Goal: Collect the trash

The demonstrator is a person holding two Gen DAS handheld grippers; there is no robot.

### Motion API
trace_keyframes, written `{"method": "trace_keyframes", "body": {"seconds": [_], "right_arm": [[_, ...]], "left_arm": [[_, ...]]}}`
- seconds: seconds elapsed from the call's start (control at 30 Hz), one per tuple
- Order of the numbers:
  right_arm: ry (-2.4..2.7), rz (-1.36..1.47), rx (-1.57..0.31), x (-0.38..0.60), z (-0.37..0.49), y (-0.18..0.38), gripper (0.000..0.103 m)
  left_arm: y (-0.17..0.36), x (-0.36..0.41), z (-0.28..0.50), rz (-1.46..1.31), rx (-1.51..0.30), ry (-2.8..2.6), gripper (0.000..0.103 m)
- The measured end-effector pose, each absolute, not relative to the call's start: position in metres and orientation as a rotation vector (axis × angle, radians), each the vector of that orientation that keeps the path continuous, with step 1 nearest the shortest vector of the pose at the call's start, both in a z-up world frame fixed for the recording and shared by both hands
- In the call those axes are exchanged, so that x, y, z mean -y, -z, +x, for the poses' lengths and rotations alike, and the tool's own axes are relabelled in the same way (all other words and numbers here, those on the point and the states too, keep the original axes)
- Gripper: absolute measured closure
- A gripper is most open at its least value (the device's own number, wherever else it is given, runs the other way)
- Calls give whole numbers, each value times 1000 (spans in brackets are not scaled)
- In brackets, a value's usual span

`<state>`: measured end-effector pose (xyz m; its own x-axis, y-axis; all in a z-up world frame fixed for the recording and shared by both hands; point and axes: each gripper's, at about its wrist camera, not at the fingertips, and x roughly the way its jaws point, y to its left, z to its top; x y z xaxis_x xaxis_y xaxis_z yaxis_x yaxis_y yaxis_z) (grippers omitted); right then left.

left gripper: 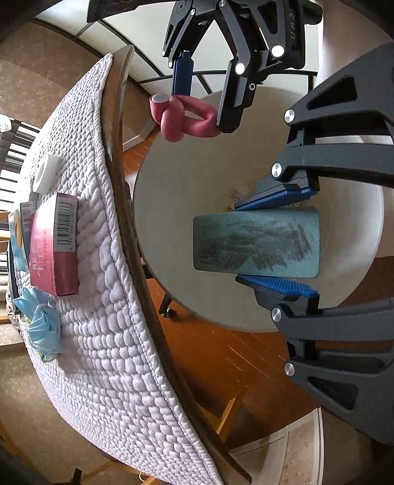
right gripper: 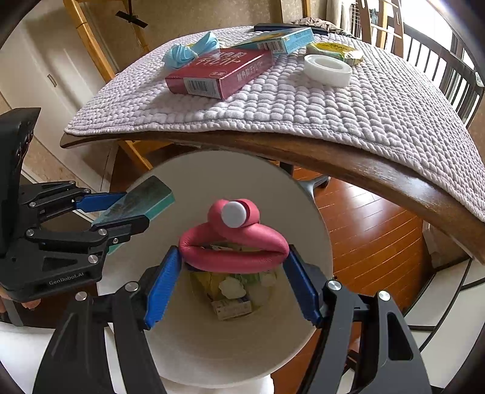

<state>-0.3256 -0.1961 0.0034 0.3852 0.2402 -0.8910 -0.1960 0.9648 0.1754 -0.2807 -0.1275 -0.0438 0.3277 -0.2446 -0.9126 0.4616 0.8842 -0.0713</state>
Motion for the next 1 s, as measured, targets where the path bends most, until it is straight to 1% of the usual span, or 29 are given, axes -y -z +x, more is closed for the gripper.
{"method": "trace_keyframes", "body": {"seconds": [0.5, 1.0], "right_arm": [[-272, 39, -1166, 203, -327, 5, 35], [-279, 35, -1170, 200, -327, 8, 35]], "left_arm": [[54, 147, -278, 248, -1160, 486, 60], [56, 143, -279, 249, -1162, 480, 60]]}}
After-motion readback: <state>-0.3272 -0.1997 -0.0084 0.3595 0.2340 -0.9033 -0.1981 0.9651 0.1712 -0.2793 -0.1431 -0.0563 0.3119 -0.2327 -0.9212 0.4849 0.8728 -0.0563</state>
